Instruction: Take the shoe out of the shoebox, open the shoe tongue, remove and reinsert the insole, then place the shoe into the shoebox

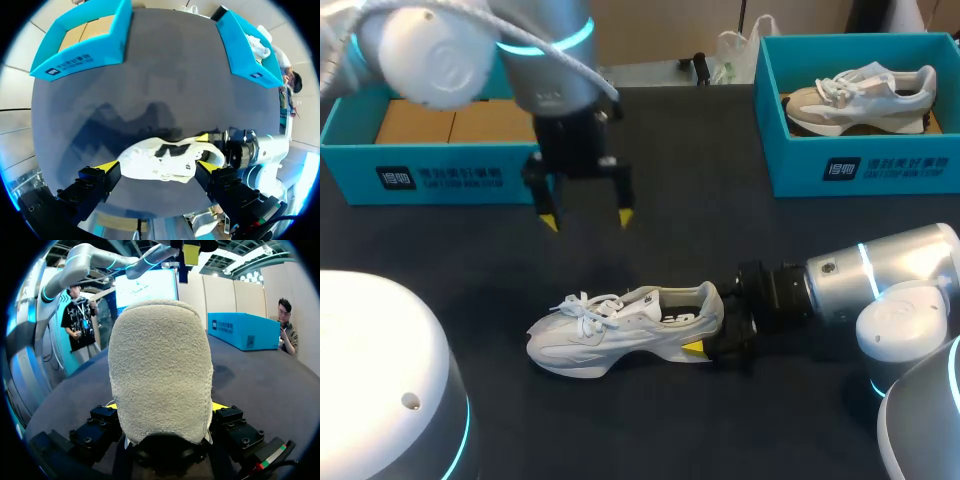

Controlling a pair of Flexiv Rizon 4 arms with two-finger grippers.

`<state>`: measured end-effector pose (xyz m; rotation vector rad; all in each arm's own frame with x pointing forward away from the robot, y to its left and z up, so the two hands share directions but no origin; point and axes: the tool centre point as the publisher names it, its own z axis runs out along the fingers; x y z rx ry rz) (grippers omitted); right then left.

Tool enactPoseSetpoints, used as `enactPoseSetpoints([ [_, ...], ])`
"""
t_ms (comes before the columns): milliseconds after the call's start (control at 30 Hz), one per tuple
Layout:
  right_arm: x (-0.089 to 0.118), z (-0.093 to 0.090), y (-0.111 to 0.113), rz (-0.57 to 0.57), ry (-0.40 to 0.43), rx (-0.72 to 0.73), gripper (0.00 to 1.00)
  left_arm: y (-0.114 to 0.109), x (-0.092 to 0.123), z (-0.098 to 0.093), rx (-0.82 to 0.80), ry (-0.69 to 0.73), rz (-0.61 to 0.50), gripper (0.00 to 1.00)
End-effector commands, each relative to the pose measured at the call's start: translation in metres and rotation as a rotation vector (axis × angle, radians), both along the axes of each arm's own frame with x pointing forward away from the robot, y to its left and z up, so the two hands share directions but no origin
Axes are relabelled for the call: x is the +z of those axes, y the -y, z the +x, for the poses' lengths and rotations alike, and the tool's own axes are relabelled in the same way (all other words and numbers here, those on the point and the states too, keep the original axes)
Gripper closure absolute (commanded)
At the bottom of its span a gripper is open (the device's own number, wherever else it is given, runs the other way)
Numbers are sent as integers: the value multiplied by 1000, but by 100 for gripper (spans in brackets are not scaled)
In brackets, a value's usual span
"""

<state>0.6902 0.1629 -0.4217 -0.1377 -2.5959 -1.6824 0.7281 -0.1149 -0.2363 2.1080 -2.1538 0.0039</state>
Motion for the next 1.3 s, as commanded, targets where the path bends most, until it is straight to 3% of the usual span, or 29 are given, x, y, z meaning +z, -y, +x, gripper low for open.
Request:
enactPoseSetpoints([
  [33, 1, 0, -3, -7, -2, 0, 100, 26, -12, -14, -11, 11, 15, 0],
  [233, 1, 0, -3, -7, -2, 0, 100, 46, -27, -29, -44, -29, 45, 0],
  [633, 1, 0, -3, -7, -2, 0, 100, 62, -56, -44, -61, -98, 142, 0],
  [1300, 1, 0, -3, -7, -2, 0, 100, 60, -95, -59, -23, -152, 326, 0],
])
